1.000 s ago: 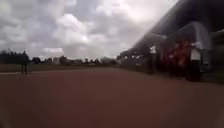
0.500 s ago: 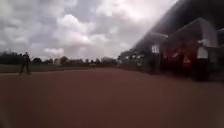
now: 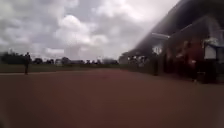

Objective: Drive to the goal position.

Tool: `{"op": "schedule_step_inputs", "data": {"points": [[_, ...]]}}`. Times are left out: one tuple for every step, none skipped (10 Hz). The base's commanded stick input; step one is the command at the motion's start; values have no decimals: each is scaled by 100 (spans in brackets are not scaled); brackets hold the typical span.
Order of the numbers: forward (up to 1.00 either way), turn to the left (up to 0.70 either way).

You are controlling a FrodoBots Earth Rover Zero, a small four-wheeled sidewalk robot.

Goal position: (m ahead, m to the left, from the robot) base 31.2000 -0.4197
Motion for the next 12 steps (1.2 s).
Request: {"op": "schedule_step_inputs", "data": {"points": [[70,0],[70,0],[70,0],[70,0],[70,0],[70,0],[70,0],[70,0],[70,0],[70,0],[70,0],[70,0]]}}
